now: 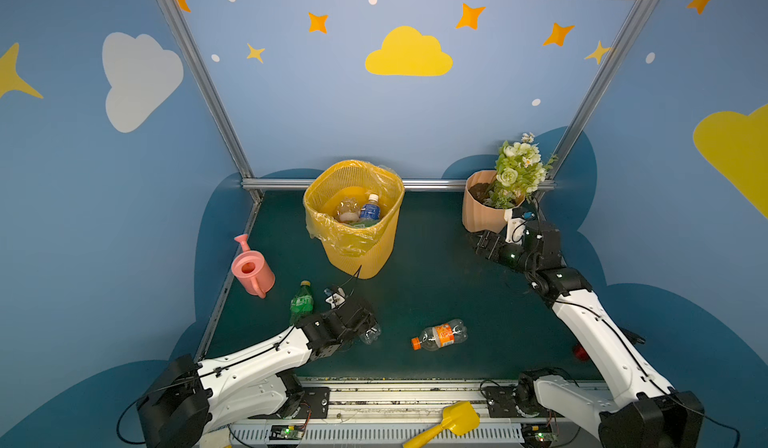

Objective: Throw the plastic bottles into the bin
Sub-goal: 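Reach the left gripper toward the blue-capped Pepsi bottle while the right arm draws back, then close the left gripper on the Pepsi bottle and lift it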

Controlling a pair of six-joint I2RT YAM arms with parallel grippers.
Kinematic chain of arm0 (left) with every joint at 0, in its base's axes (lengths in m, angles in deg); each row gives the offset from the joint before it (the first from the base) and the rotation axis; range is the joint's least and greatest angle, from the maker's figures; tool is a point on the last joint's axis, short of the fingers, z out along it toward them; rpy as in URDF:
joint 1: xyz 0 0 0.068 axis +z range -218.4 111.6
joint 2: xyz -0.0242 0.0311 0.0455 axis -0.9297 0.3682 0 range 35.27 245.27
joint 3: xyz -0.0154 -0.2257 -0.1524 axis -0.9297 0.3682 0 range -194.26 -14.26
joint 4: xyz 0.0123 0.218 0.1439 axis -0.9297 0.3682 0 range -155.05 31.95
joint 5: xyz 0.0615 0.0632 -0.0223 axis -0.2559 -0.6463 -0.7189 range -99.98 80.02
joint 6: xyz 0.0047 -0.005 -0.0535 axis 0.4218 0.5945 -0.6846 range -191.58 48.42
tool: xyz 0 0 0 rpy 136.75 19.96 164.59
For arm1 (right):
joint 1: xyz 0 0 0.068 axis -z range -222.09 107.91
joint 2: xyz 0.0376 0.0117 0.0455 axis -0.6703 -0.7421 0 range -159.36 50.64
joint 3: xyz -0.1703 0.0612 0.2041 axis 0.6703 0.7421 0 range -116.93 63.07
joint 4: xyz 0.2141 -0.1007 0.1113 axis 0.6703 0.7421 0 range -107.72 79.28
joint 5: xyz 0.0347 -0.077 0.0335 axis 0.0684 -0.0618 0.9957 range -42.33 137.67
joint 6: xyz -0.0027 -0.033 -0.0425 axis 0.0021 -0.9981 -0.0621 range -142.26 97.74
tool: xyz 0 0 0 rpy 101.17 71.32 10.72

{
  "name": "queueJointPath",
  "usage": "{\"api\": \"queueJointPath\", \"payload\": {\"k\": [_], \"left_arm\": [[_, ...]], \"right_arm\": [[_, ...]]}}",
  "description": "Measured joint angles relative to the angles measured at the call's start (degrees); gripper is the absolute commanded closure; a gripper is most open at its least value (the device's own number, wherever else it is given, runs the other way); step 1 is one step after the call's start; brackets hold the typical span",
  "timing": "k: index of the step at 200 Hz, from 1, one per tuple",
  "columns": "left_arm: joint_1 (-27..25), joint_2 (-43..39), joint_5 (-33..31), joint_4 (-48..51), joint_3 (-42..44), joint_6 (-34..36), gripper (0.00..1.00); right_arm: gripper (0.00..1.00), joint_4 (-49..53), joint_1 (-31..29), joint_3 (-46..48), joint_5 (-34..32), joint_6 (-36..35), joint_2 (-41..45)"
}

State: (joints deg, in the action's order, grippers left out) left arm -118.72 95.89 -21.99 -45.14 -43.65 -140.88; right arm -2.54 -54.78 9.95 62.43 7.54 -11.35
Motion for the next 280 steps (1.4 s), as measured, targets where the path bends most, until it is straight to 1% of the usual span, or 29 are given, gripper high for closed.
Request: {"api": "queueJointPath", "payload": {"k": [61,105,146,177,218,245,280], "left_arm": [[1.5,5.2,3.1,-4.7,0.0,0.5,0.26],[2.5,10.3,4.7,-5.3,-1.3,1.7,0.29],[3.0,14.8,6.4,-5.2,-5.4,4.7,0.37],[3.1,17.6,8.0,-6.3,-7.2,6.8,0.47],[3.3,21.1,11.0,-7.8,-9.9,9.7,0.56],[3.3,22.1,12.8,-8.0,-11.0,11.9,0.57],[2.7,22.1,13.6,-8.0,-13.2,15.5,0.57]], "right_arm": [[0.07,-0.2,0.6,0.1,0.9,1.1,-0.7],[0.07,-0.5,1.4,0.2,1.0,1.5,-0.7],[0.07,-1.0,1.9,1.4,1.2,2.4,-0.7],[0.07,-1.2,2.3,2.0,1.4,2.6,-0.7],[0.07,-1.2,2.9,2.1,1.6,3.0,-0.7],[0.07,-1.3,3.2,2.8,1.8,3.1,-0.6],[0.07,-1.3,3.5,3.1,2.1,3.5,-0.3]]}}
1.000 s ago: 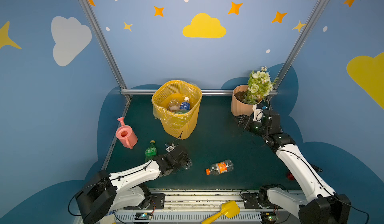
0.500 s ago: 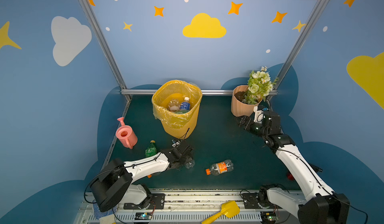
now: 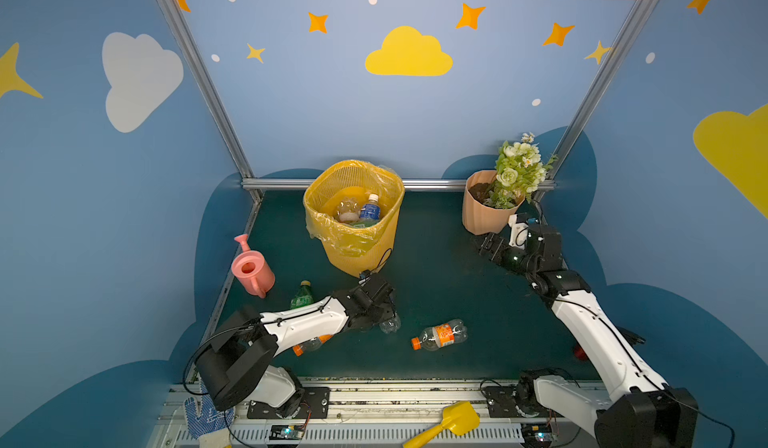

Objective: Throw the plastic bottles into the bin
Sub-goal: 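Close the left gripper on the Pepsi bottle and lift it, then carry the Pepsi bottle with the left gripper over the yellow bin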

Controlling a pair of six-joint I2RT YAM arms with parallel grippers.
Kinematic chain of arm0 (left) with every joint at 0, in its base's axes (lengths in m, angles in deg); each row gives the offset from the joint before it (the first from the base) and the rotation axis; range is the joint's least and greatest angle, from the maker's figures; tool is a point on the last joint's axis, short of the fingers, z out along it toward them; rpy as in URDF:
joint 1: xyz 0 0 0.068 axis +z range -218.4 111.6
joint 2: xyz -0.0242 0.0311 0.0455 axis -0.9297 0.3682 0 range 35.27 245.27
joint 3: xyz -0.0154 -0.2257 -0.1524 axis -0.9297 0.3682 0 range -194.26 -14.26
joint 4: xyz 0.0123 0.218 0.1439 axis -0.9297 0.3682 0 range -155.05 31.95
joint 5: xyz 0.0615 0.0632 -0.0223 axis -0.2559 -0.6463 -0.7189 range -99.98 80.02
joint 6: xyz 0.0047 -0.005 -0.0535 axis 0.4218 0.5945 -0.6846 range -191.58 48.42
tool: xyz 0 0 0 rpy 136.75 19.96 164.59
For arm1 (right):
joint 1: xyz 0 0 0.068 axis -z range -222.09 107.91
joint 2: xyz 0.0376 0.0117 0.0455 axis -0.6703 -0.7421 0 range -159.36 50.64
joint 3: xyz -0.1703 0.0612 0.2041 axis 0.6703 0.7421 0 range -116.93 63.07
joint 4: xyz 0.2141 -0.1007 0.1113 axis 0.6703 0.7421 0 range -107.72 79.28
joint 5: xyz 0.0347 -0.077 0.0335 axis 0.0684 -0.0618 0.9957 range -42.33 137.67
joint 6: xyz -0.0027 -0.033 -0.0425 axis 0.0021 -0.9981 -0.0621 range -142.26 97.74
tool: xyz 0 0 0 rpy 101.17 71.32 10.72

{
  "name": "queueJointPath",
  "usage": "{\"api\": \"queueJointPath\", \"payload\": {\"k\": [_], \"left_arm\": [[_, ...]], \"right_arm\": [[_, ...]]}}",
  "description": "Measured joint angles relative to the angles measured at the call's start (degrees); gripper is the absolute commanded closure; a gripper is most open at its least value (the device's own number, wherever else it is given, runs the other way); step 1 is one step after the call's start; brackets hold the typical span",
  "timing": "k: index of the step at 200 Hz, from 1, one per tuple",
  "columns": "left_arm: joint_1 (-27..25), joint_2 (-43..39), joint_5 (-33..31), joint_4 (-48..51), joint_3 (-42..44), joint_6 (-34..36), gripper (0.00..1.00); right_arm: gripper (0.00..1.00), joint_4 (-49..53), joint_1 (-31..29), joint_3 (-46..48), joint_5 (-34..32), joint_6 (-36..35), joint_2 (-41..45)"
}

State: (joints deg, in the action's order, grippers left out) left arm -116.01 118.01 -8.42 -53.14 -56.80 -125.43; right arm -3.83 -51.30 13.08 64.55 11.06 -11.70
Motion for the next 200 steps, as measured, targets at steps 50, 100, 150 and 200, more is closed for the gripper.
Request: {"api": "queueJointPath", "payload": {"k": [50,100,150,200], "left_arm": [[-2.4,-1.8,-0.5,0.1,-2.9,5.3,0.56],[-5.2,-10.5,-4.5,-0.1,-6.4,12.3,0.58],[-5.6,-22.3,-12.2,0.5,-14.7,25.7,0.57],[-5.7,-31.6,-22.8,-2.2,-23.5,47.2,0.56]], "right_arm": [[0.07,-0.4,0.4,0.8,0.1,0.5,0.2],[0.07,-0.9,0.7,0.8,0.4,0.9,0.2],[0.07,-1.1,0.8,0.8,0.8,1.3,0.2],[0.07,-1.2,0.8,0.8,1.0,1.4,0.2]]}}
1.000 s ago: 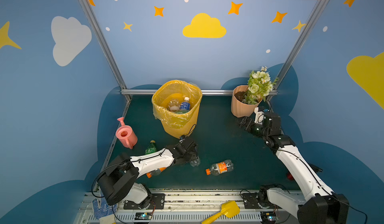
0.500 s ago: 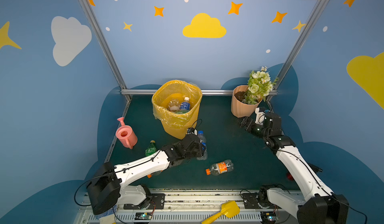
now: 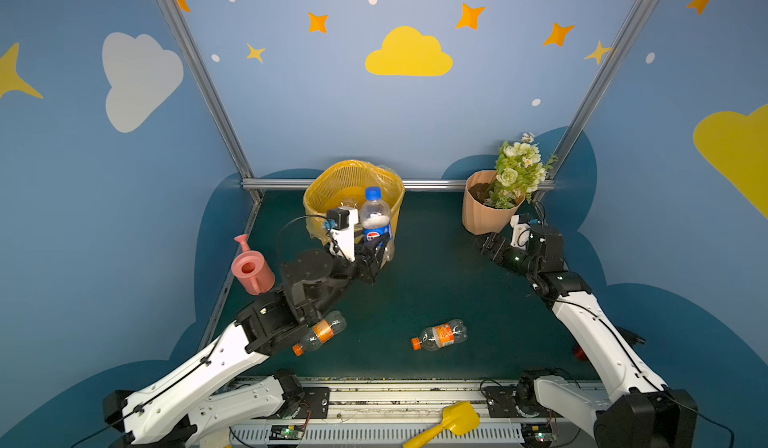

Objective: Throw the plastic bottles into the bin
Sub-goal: 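Carry the Pepsi bottle with the left gripper over the yellow bin, then open the left gripper to drop the Pepsi bottle into the bin, then move the left gripper down onto the orange-labelled clear bottle near the middle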

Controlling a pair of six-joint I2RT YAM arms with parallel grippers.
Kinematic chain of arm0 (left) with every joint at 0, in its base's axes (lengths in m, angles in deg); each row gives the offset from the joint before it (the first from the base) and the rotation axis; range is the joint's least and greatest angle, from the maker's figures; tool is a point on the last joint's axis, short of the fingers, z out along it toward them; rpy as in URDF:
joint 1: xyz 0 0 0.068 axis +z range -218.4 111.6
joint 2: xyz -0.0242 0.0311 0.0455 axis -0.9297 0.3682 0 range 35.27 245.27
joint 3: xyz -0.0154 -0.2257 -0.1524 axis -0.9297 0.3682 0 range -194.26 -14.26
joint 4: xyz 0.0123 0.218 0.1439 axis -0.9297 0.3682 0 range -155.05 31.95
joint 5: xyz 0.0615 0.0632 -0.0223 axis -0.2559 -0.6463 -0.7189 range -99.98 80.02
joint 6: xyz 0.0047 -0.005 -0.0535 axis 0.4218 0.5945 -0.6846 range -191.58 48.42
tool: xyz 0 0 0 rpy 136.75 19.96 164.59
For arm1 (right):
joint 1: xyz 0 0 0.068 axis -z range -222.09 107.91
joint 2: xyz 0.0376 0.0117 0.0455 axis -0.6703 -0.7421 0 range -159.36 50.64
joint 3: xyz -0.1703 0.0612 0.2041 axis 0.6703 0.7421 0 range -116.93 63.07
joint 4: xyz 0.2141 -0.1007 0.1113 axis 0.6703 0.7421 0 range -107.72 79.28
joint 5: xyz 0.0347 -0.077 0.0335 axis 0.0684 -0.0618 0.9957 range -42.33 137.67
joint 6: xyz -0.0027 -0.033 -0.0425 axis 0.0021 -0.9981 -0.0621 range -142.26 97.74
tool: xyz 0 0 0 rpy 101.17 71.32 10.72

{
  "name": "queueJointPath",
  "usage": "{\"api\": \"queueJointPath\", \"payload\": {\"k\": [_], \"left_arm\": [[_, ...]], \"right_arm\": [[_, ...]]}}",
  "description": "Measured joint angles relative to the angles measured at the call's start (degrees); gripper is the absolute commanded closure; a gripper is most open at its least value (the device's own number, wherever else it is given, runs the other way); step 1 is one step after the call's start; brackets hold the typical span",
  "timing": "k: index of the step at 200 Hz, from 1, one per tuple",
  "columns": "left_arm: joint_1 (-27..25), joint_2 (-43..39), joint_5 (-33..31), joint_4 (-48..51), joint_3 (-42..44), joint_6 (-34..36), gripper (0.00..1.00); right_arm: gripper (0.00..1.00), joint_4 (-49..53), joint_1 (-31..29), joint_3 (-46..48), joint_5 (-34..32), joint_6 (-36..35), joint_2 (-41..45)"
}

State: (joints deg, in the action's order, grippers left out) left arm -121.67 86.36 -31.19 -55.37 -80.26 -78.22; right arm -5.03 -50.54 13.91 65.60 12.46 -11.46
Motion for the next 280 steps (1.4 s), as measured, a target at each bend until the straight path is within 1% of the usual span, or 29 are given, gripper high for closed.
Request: {"api": "queueJointPath", "payload": {"k": [22,38,54,71,77,84,93,103,111,118,139,172,196,209,233,280], "left_arm": [[0.5,0.7,-4.9,-1.2,-5.5,9.2,0.57],[2.3,2.6,-7.0,-2.3,-9.4,13.2,0.56],[6.5,4.6,-6.6,-2.8,-11.3,14.1,0.51],[13.8,8.0,-3.1,-1.1,-12.4,11.2,0.45],[16.6,9.7,-1.3,0.0,-12.9,9.6,0.4],[19.5,11.9,1.0,1.8,-13.6,7.4,0.3],[21.9,15.1,3.3,4.3,-14.8,5.5,0.22],[23.2,18.6,5.4,7.7,-16.4,4.2,0.13],[23.5,20.9,6.9,10.0,-17.6,3.5,0.04],[23.5,22.0,8.0,11.6,-18.4,3.1,0.0],[23.3,20.4,10.0,12.9,-19.4,3.2,0.0],[23.3,10.3,10.0,9.8,-20.1,3.7,0.0],[23.3,2.2,8.7,6.2,-15.4,3.3,0.0],[23.3,-0.3,7.7,6.2,-12.3,2.7,0.0],[23.3,-1.3,6.5,9.9,-7.2,1.1,0.0],[22.8,-2.9,5.2,23.0,0.5,-1.9,0.0]], "right_arm": [[0.07,0.0,0.0,0.0,0.1,0.1,0.0],[0.07,0.0,0.0,0.0,0.1,0.2,0.2],[0.07,0.0,0.0,0.0,0.2,0.5,0.4],[0.07,0.0,0.0,0.0,0.6,0.9,0.5],[0.07,0.0,0.0,0.0,0.7,1.0,0.5],[0.07,0.0,0.0,0.0,0.8,1.1,0.5],[0.07,0.1,0.0,0.0,0.8,1.1,0.8],[0.07,0.4,0.0,0.0,0.7,1.0,1.2],[0.07,0.6,0.0,0.0,0.5,1.0,1.6],[0.07,0.8,0.0,0.0,0.3,0.8,2.1],[0.07,1.2,0.1,0.0,-0.1,0.6,3.0],[0.07,1.7,0.2,0.0,0.1,0.6,3.0],[0.07,2.4,0.2,0.0,0.7,0.8,2.9],[0.07,2.6,0.2,0.2,1.0,0.9,2.9],[0.07,2.9,0.2,1.4,1.0,1.0,3.0],[0.07,3.1,0.2,3.2,0.6,1.6,3.5]]}}
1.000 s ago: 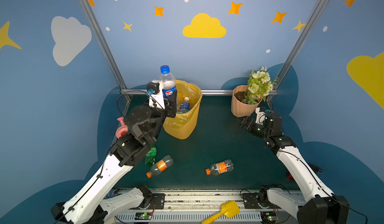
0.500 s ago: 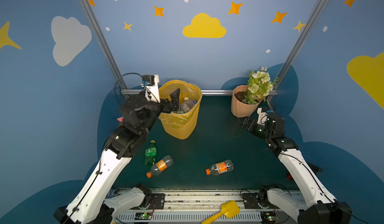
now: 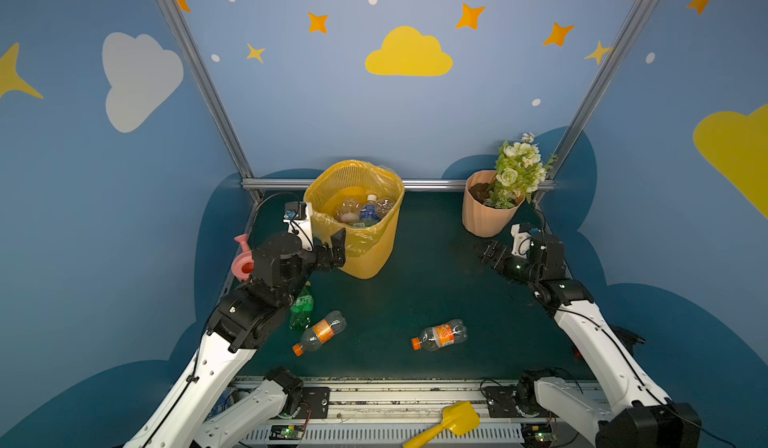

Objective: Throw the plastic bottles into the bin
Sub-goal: 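Move the left gripper down onto the orange-labelled clear bottle near the middle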

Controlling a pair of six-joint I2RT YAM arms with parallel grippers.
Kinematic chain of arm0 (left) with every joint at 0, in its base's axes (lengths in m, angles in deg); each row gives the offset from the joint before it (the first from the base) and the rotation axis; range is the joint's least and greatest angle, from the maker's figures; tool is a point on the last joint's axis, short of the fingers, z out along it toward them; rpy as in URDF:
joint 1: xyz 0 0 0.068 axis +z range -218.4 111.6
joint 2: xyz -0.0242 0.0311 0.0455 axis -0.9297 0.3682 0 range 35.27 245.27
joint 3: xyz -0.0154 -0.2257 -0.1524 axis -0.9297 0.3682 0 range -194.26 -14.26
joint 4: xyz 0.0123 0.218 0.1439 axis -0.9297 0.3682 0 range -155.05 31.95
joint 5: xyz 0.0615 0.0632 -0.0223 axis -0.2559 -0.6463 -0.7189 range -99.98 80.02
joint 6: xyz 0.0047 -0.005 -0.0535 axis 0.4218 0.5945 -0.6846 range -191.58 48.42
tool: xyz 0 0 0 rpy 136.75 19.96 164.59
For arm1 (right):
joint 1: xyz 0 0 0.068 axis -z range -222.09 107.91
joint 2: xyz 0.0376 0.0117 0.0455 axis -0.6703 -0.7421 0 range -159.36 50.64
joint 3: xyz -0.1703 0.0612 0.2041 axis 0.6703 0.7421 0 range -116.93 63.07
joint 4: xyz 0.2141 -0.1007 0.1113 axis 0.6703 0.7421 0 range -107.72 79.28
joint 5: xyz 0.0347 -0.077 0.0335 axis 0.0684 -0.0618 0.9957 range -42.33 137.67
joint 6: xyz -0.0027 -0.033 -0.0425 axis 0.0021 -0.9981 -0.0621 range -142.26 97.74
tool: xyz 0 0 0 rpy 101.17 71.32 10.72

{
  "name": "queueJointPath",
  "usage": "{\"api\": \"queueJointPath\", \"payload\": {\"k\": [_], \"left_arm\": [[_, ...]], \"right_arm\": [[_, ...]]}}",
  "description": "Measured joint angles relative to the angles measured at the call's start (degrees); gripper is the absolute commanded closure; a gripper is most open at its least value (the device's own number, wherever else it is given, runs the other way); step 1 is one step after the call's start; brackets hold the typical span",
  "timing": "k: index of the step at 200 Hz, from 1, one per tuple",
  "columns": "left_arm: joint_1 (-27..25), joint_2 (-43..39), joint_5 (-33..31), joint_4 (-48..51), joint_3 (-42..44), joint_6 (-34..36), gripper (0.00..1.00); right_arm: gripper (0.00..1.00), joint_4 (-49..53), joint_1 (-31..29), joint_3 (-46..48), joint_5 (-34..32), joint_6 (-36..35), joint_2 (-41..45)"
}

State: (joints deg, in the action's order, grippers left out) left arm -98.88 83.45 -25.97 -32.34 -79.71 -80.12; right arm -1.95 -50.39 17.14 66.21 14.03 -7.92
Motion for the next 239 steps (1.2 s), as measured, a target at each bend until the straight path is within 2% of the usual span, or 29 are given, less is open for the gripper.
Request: {"api": "queueJointPath", "payload": {"k": [20,54,77,105,166,209,239], "left_arm": [[-2.4,-0.8,-0.9,4.6,2.3,-1.4,0.0],[-11.9,2.3,-3.8,10.4,5.1,-2.8,0.0],[-18.3,8.8,-4.0,10.2,5.5,-2.8,0.0],[-23.7,18.5,-1.8,7.0,4.5,-1.7,0.0],[-32.2,42.9,8.9,2.9,-8.9,5.2,0.01],[-34.5,55.9,15.0,5.6,-18.8,9.0,0.04],[-35.8,62.8,16.9,8.6,-24.1,11.3,0.06]], "right_arm": [[0.07,0.0,0.0,0.0,0.0,0.1,0.0],[0.07,-0.1,0.0,0.0,0.0,0.8,-0.2],[0.07,-0.1,0.0,0.0,0.0,1.1,-0.8],[0.07,0.0,0.0,0.2,-0.4,1.0,-0.8],[0.07,2.3,2.3,2.3,-4.7,-0.8,2.8],[0.07,2.7,5.9,5.0,-4.5,-1.2,4.5],[0.06,3.0,8.1,5.7,-3.9,-1.3,5.4]]}}
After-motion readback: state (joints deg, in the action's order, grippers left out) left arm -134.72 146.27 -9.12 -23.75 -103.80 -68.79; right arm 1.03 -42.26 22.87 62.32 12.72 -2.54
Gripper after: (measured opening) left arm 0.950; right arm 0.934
